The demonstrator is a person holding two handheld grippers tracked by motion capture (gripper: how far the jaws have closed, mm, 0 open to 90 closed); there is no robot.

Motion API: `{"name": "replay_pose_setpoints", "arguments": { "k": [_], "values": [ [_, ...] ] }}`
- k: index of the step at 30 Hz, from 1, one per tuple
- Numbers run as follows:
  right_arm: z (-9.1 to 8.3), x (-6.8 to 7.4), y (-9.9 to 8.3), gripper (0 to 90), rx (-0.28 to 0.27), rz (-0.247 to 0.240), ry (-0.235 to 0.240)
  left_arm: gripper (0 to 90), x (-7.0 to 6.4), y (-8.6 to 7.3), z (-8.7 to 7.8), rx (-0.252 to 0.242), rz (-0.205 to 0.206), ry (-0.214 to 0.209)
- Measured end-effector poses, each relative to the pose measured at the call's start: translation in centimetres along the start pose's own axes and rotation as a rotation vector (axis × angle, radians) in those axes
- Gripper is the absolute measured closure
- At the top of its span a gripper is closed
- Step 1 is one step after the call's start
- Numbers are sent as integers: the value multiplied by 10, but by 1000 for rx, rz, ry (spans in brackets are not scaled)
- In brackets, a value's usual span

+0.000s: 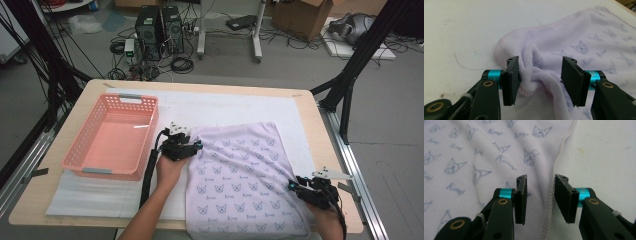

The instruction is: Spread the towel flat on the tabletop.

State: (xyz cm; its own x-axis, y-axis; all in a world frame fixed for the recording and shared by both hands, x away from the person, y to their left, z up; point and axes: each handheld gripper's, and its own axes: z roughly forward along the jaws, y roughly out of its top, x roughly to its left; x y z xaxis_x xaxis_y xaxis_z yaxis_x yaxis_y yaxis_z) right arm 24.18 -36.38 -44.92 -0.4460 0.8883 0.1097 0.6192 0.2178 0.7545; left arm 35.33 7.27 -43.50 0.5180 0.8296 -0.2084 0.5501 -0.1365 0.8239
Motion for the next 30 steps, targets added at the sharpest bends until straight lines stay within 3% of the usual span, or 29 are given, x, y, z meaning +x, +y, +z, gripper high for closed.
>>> {"name": "replay_pose_setpoints", "arguments": {
  "k": [2, 3, 4, 6, 7, 9, 11, 13, 16, 18, 19, 20, 21, 22, 24, 25, 27, 30],
  "values": [
    [2, 2, 1, 724, -1, -18, -34, 488, 0, -4, -8, -11, -2, -18],
    [2, 2, 1, 856, -2, -25, -39, 492, 1, -5, -11, -11, -3, -22],
    [1, 1, 2, 869, 2, -27, -35, 494, 1, -7, -15, -12, -9, -28],
    [-4, 2, 3, 873, 34, -81, -175, 493, 2, -11, -21, 2, -7, -36],
    [-7, 0, 3, 872, 37, -63, -192, 496, 2, -14, -24, 5, -10, -39],
    [-13, -5, 0, 870, 25, -12, -176, 503, 2, -21, -28, 11, -15, -46],
    [-14, -3, -2, 849, 24, -15, -172, 508, 1, -27, -30, 23, -21, -68],
    [-14, -1, -1, 764, 3, -15, -155, 513, -3, -31, -28, 45, -24, -98],
    [-12, 3, 2, 672, -24, -9, -128, 505, -17, -38, -21, 95, 14, -145],
    [-10, 4, 1, 615, -11, -11, -122, 503, -28, -41, -20, 93, 99, -108],
    [-9, 4, 1, 607, -6, -6, -119, 580, -33, -42, -20, 101, 145, -93],
    [-8, 3, 0, 589, 0, -1, -115, 733, -35, -42, -21, 108, 186, -72],
    [-7, 1, -1, 571, 8, 8, -105, 857, -36, -42, -22, 111, 188, -80],
    [-6, 0, -2, 569, 18, 15, -97, 861, -36, -42, -23, 122, 181, -74],
    [-7, -1, -5, 632, 6, 19, -86, 865, -33, -43, -30, 136, 169, -62],
    [-8, -2, -5, 708, 8, 20, -74, 865, -30, -45, -35, 135, 160, -58],
    [-11, -4, -7, 833, 16, 31, -21, 865, -23, -51, -45, 130, 139, -66],
    [-14, 0, -7, 855, 38, 19, 33, 865, -14, -57, -60, 126, 116, -76]
  ]
}}
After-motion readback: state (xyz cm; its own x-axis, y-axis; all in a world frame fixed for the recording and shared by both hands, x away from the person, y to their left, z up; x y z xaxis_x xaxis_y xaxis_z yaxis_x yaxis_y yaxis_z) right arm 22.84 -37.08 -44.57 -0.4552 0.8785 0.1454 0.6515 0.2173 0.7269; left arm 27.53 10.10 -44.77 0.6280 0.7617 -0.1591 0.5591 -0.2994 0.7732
